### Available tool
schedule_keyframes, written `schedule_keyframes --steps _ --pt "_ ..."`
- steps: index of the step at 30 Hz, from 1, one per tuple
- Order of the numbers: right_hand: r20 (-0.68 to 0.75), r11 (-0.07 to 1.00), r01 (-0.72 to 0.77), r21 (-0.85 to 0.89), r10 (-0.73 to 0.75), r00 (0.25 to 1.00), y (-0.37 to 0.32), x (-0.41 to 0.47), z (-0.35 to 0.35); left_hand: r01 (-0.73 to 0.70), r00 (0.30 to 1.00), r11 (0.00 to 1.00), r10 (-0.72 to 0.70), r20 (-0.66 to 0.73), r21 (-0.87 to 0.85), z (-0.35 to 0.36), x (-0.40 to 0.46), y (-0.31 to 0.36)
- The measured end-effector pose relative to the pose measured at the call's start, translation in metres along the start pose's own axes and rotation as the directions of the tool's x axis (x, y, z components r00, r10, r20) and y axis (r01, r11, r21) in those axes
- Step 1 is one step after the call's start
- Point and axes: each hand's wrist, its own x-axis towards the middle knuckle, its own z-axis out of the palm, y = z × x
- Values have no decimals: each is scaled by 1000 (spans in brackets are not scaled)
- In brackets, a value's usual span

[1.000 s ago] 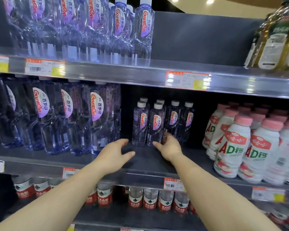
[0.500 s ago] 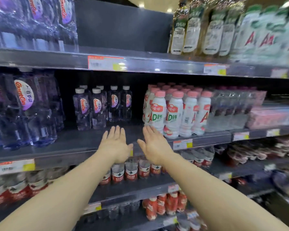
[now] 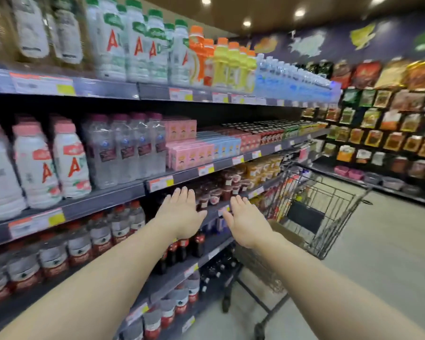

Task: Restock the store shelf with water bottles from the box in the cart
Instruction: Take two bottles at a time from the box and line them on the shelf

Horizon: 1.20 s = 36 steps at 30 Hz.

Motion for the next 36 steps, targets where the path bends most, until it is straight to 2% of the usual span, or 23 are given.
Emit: schedule_keyframes --steps 6,15,21,27,32,36 --pt "10 979 -204 10 204 979 130 34 25 -152 988 988 152 2 26 31 109 100" --pt "-70 912 -410 22 411 909 284 159 37 -296 954 955 296 41 -18 67 319 179" --pt "38 871 -487 59 486 873 353 225 70 -309 940 951 310 141 -28 105 410 200" --pt "201 869 -480 115 453 868 413 300 149 -162 959 985 170 228 -55 164 476 186" --pt "373 900 -411 145 335 865 469 361 220 6 951 998 12 310 -59 214 530 192" --pt "483 936 -327 127 230 845 523 409 265 154 917 985 -115 383 -73 254 570 224"
